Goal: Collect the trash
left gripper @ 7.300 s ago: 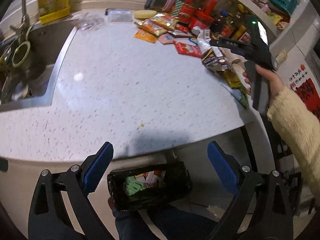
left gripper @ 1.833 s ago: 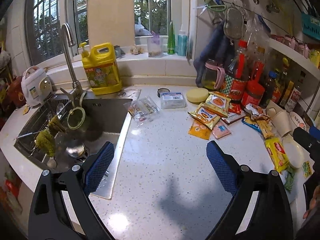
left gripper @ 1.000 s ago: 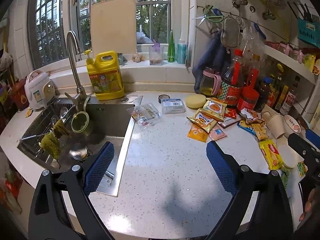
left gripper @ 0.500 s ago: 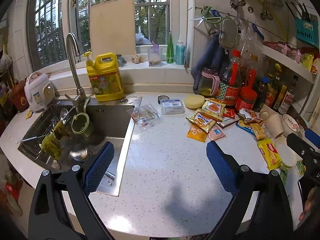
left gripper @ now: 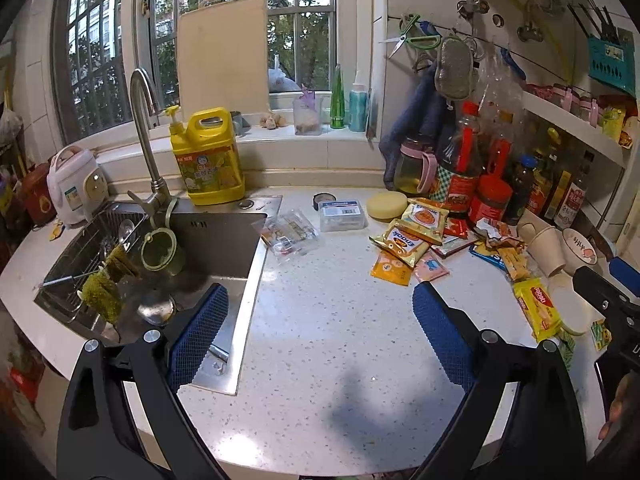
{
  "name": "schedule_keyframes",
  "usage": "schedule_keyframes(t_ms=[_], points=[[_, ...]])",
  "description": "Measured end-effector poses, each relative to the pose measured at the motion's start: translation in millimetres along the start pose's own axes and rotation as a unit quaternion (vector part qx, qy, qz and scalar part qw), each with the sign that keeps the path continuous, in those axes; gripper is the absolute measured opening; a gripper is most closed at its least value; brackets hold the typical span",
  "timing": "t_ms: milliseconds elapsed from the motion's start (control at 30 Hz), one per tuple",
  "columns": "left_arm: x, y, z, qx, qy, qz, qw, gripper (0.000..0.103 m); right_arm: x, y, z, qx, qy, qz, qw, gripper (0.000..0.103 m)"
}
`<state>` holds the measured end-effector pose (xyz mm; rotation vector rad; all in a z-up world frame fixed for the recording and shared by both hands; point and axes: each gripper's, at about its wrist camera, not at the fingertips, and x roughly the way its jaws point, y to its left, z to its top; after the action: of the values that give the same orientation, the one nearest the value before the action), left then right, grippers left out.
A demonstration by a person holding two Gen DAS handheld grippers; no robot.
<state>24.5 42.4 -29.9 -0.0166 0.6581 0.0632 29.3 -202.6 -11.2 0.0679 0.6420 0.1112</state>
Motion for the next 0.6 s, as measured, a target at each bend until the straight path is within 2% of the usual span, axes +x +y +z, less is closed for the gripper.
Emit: schedule_keyframes(t_ms=[600], points=[[-1.8,0.2,1.9,0.004,-0.004,-0.001,1.0,0.091,-3.2,-1.0,0.1,0.006,-0.003,-0.005,1.0,0.098]])
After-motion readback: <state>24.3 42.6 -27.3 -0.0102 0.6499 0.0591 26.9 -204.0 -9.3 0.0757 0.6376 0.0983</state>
